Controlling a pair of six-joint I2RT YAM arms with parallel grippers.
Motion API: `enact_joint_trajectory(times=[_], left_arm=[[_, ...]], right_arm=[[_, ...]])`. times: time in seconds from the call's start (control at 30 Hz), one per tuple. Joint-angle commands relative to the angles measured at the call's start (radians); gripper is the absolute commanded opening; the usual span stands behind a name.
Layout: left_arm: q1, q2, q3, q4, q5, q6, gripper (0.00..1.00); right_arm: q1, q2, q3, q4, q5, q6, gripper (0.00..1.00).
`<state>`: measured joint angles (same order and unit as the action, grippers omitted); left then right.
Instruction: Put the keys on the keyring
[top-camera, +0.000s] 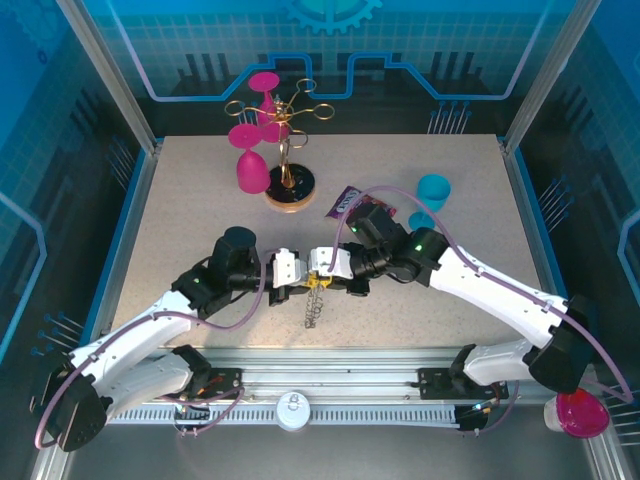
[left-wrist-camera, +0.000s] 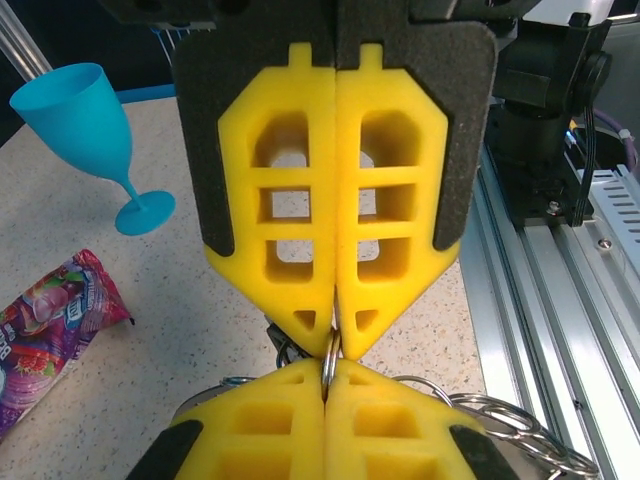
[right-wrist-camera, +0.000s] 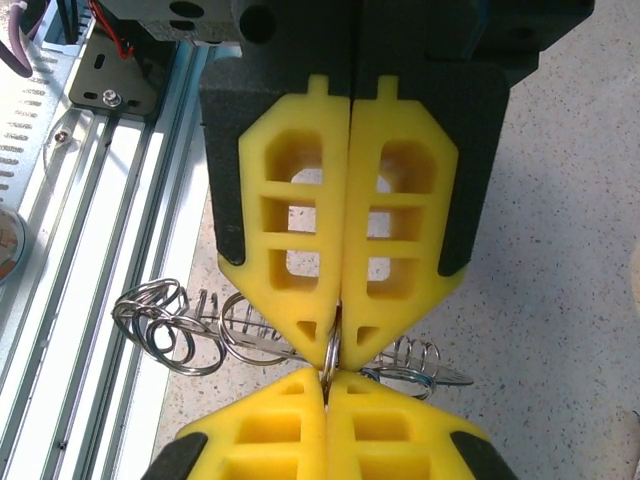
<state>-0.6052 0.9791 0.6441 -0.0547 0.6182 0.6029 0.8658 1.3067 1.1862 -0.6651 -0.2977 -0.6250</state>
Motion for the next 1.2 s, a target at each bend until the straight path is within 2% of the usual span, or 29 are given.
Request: enact_joint_trajectory(times=[0.0,0.03,0.07,0.17,0.33,0.53,0.83,0.93,1.03,1.17], left_arm=[[-0.008,-0.018,-0.007,0.056,0.006,0.006,0.00],[-0.006,-0.027,-0.022,0.079,0.011,-0.002,0.00],[-0.006,-0.037,-0.039,0.112,0.020,-0.014,0.00],[-0.007,-0.056,-0.087,0.214,0.047,-0.060,0.00],[-0.007,-0.059,-0.143,0.356,0.089,-0.144,0.00],[-0.007,-0.069,-0.158,0.372,0.116,-0.152,0.00],[-0.007,-0.072,-0.156,0.396,0.120,-0.200,0.00],[-0.006,-0.071,-0.156,0.413,0.111,-0.227,0.00],[-0.006,-0.062,-0.177,0.538,0.063,-0.326,0.00],[-0.007,-0.013,-0.190,0.710,0.035,-0.470,0.00]], right_arm=[[0.003,-0.072,-0.026,0.130,-0.086,0.056,0.11],[-0.013,-0.096,-0.061,0.173,-0.084,0.084,0.19],[-0.031,-0.127,-0.106,0.220,-0.091,0.103,0.23],[-0.067,-0.209,-0.230,0.354,-0.096,0.148,0.30],[-0.073,-0.248,-0.336,0.438,-0.108,0.198,0.33],[-0.069,-0.239,-0.364,0.436,-0.071,0.181,0.36],[-0.044,-0.209,-0.349,0.447,-0.075,0.159,0.28],[-0.039,-0.197,-0.350,0.445,-0.077,0.154,0.19],[-0.032,-0.182,-0.353,0.429,-0.071,0.147,0.10],[-0.014,-0.161,-0.355,0.415,-0.042,0.138,0.08]])
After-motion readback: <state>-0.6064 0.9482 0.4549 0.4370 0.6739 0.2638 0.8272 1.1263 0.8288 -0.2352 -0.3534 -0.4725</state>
